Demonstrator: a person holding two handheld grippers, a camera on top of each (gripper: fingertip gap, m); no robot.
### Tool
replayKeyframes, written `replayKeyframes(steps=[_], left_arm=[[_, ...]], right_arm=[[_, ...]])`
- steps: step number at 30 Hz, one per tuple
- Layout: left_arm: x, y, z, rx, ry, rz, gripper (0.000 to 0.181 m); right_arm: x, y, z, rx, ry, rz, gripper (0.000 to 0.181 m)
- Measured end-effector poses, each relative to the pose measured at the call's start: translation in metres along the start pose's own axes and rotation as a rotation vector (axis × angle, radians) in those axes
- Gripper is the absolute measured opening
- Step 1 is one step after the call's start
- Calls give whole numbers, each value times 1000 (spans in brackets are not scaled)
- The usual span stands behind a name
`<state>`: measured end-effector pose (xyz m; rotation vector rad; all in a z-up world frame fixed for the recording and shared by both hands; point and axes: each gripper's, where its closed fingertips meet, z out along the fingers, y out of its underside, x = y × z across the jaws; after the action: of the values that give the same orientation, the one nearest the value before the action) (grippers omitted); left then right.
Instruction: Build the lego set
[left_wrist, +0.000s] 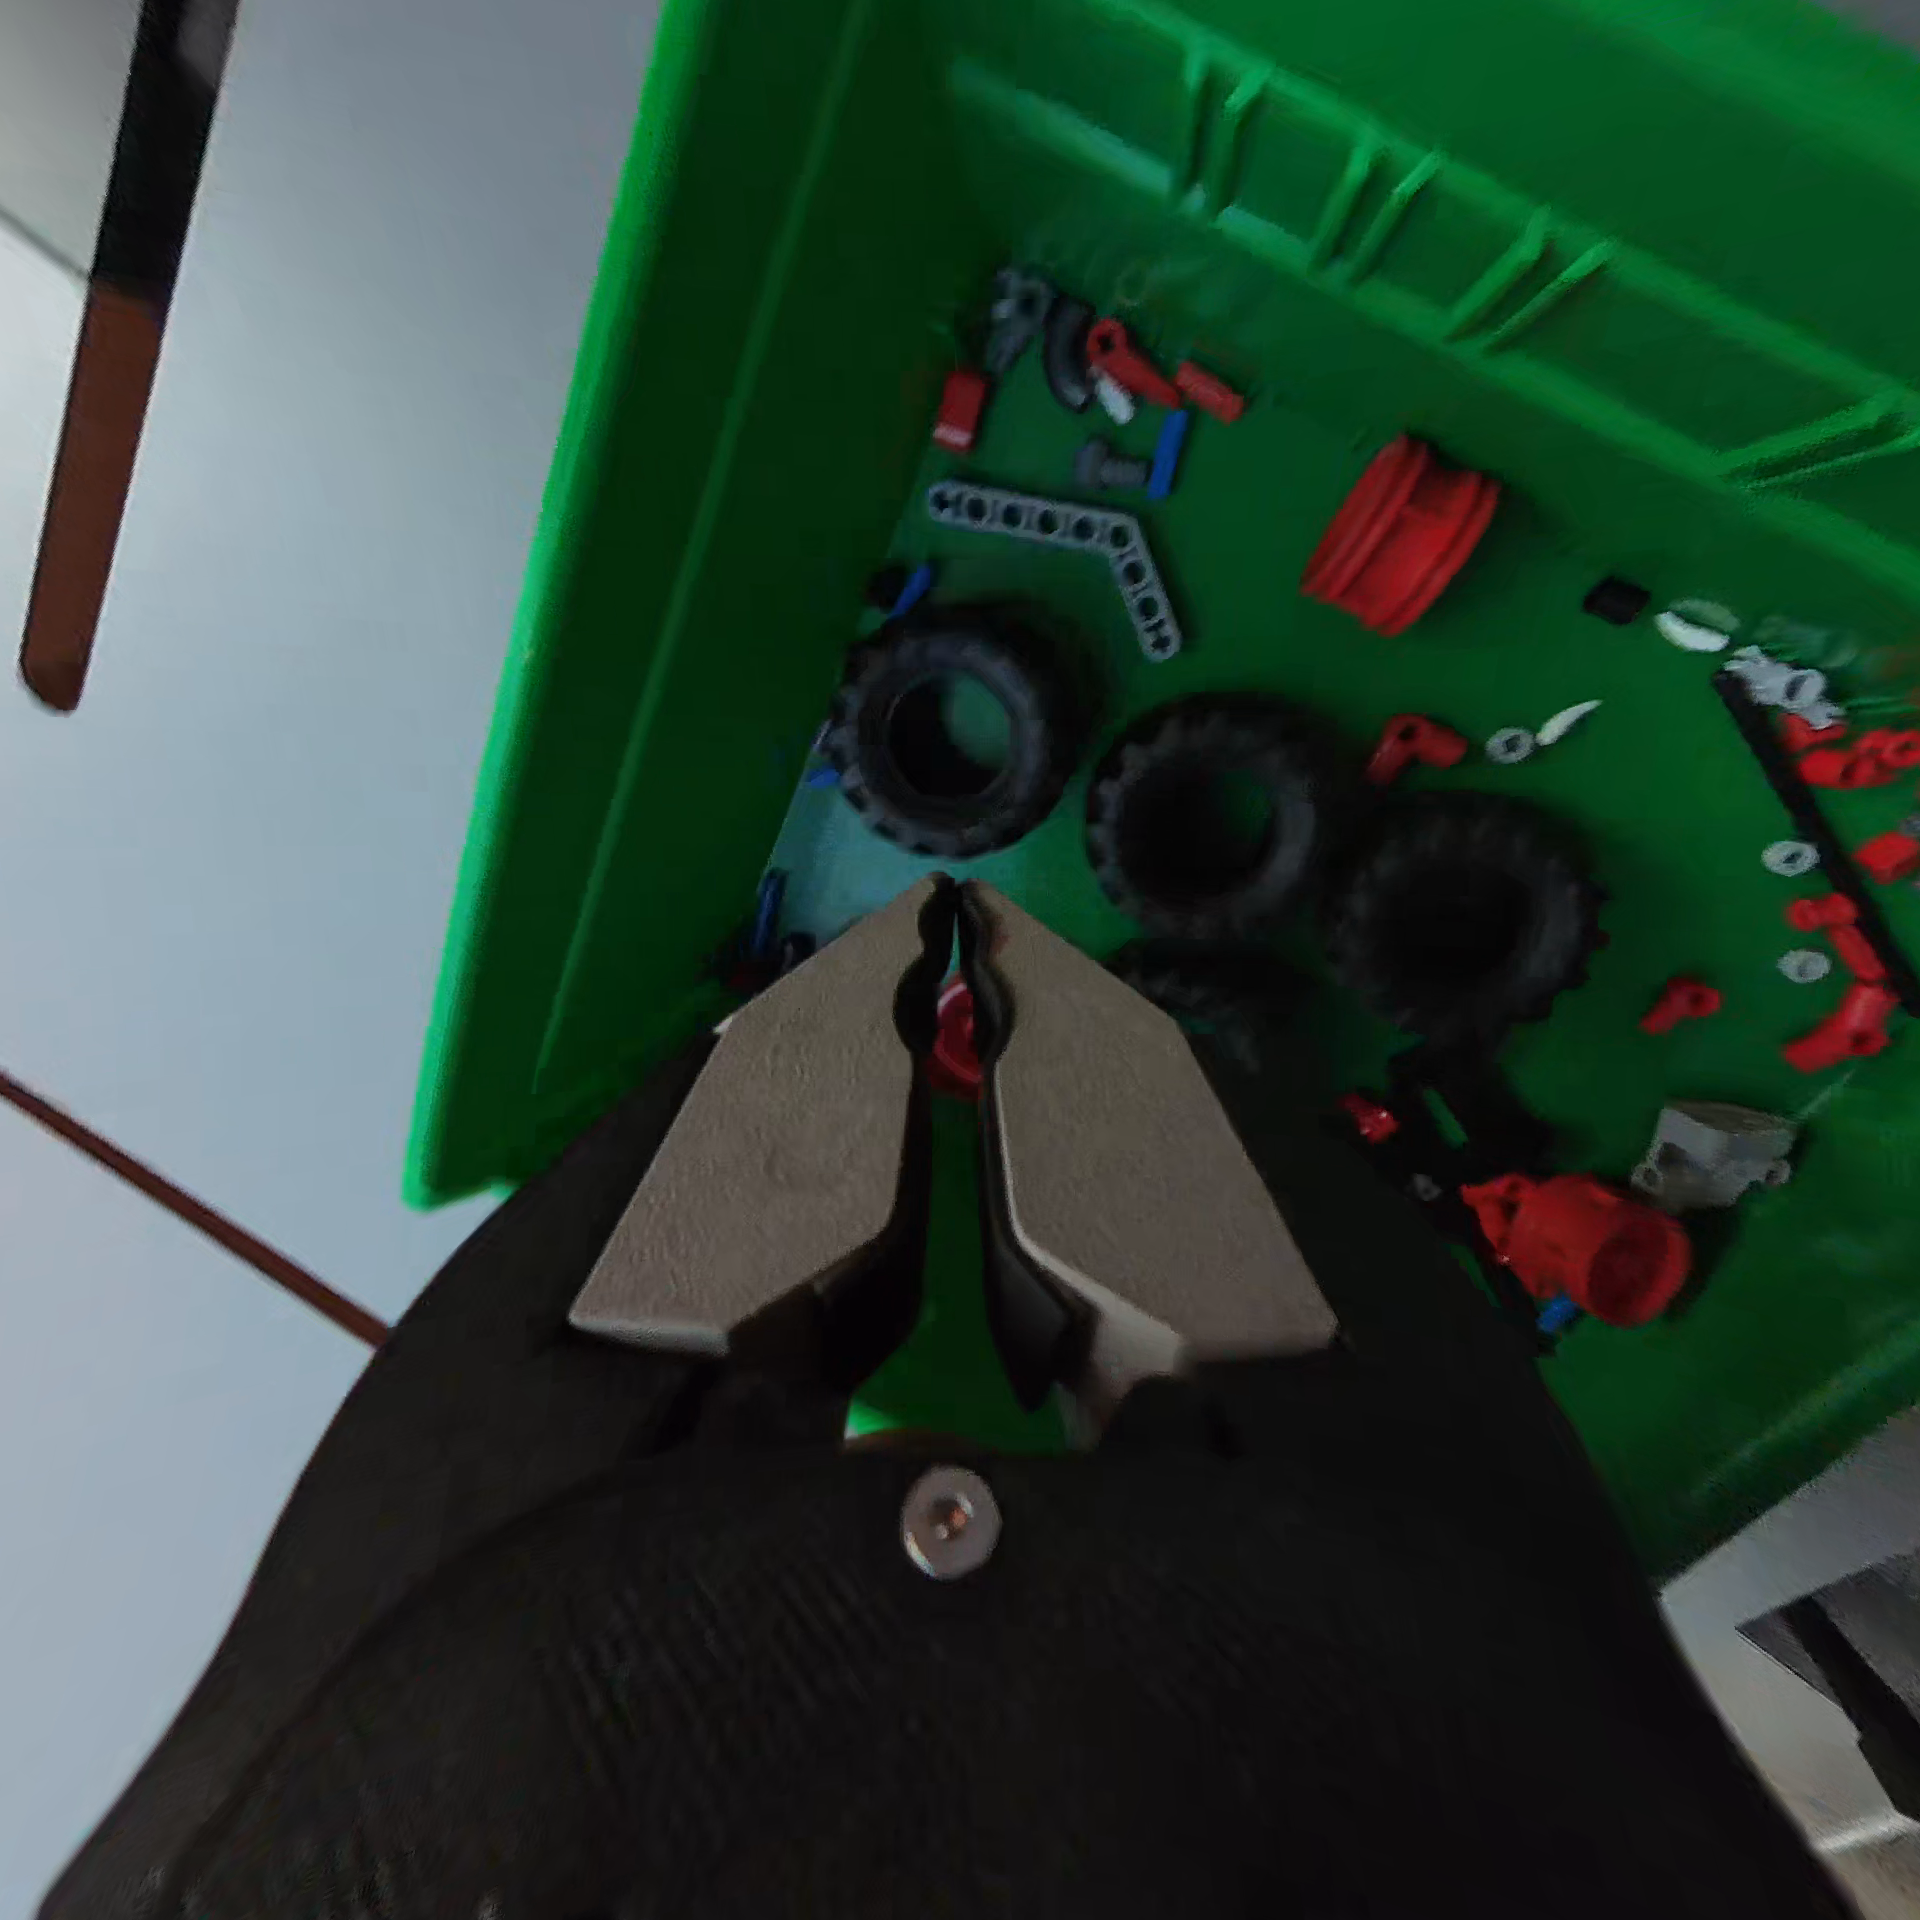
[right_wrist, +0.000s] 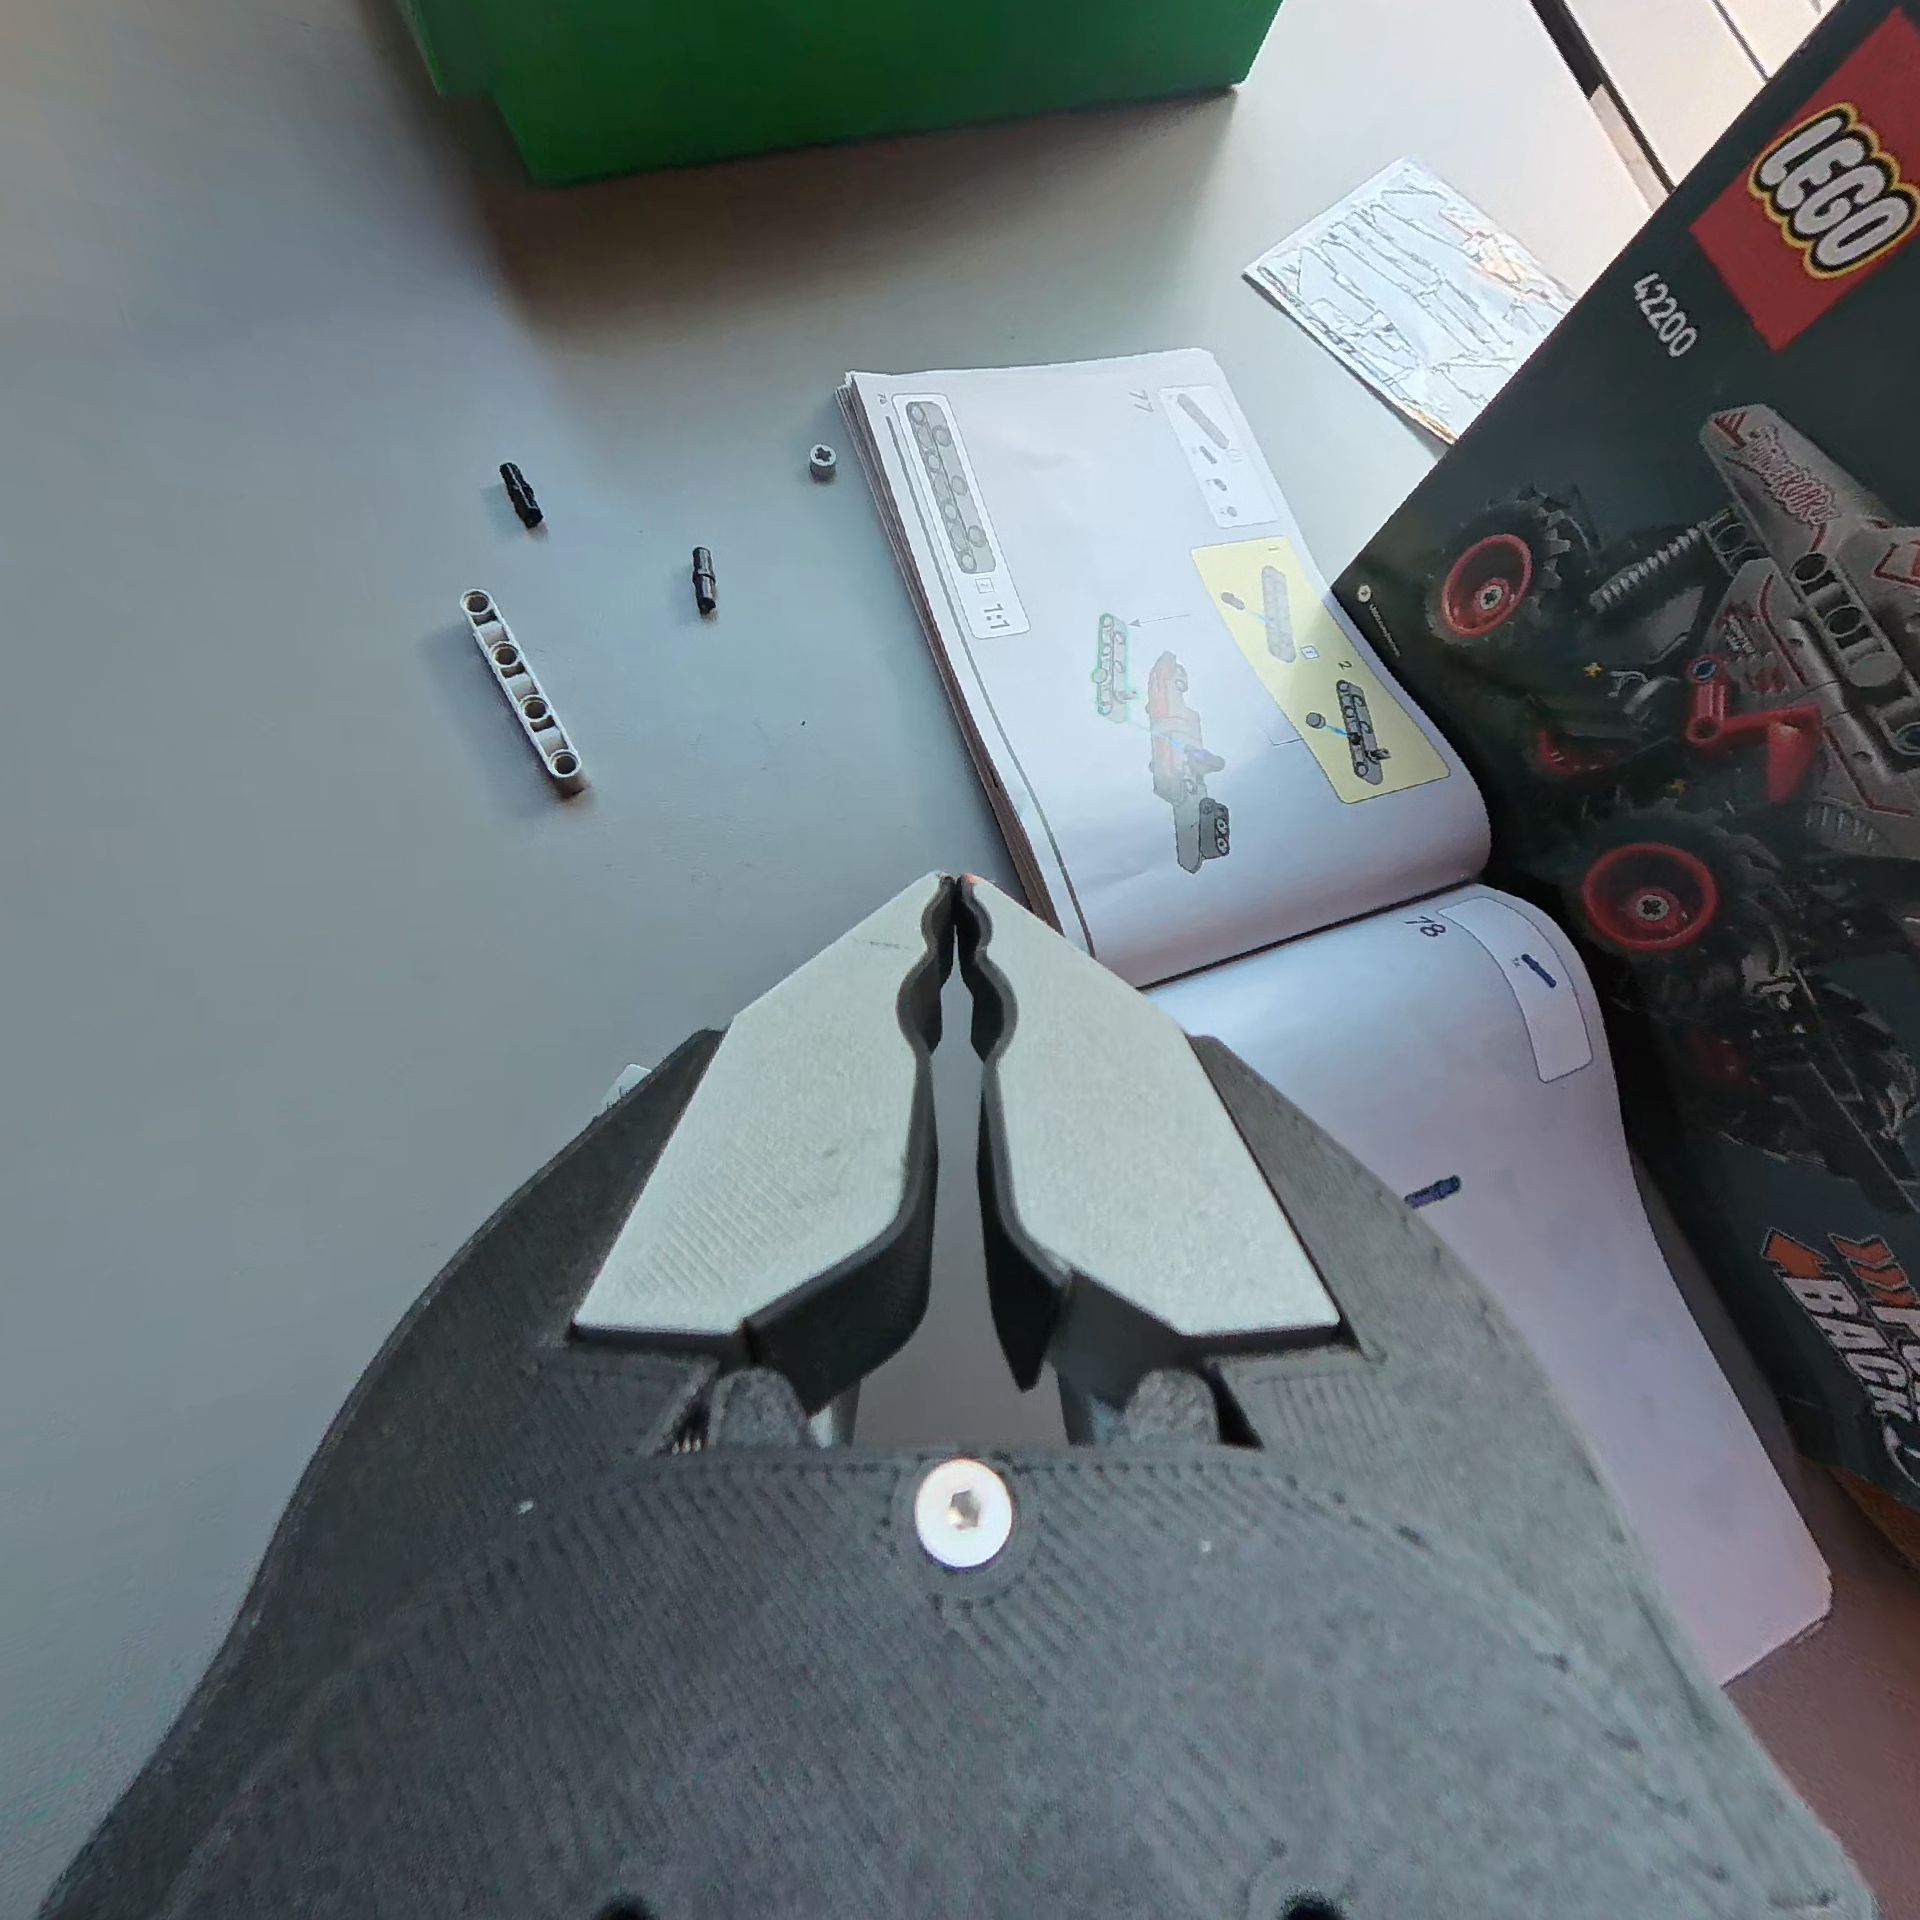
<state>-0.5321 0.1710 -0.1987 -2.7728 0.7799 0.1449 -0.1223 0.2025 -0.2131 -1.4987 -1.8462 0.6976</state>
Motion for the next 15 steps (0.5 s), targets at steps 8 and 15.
replayKeyframes(steps=[8, 15], left_arm=[[18, -21, 18, 88, 60, -49, 34], [19, -12, 57, -100, 108, -105, 14]], right_arm=[[2, 3, 7, -18, -6, 20, 0], [3, 4, 7, -21, 4, 21, 0]])
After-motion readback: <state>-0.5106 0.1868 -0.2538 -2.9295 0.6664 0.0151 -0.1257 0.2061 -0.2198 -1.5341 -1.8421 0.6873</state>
